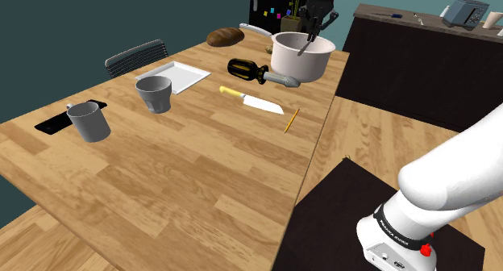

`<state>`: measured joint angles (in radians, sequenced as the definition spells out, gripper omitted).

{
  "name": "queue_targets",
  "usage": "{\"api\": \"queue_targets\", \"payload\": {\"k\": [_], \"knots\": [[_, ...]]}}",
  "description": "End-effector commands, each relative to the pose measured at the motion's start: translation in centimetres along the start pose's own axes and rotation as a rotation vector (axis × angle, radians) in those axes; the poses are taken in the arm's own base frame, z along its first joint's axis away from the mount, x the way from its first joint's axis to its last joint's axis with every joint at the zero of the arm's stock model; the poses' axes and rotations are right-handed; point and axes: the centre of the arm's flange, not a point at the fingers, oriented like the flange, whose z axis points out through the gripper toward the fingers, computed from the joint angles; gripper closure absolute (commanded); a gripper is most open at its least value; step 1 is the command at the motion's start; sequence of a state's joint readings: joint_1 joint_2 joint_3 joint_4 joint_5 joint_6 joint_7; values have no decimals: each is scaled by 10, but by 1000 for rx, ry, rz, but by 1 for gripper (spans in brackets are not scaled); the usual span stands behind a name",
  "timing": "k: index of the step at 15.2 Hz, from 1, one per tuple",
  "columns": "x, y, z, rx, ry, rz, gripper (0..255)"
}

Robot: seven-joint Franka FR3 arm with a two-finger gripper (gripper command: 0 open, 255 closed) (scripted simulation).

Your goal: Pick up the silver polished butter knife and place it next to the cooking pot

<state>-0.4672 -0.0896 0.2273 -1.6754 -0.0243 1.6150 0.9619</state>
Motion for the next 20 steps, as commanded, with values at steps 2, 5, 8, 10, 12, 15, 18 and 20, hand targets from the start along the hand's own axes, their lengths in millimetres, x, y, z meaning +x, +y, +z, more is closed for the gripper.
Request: {"api": "queue_targets", "payload": {"k": [2, 5, 8, 10, 12, 15, 18, 20], "knots": [[7, 3, 14, 0, 0, -3, 255], [6, 3, 30, 0, 0, -3, 255], [5, 3, 46, 0, 0, -3, 255], [5, 3, 56, 0, 0, -3, 255], [4, 3, 67, 0, 0, -3, 255], [3, 3, 83, 0, 0, -3, 255], [3, 3, 98, 0, 0, -3, 255], [2, 3, 109, 0, 0, -3, 255]]}}
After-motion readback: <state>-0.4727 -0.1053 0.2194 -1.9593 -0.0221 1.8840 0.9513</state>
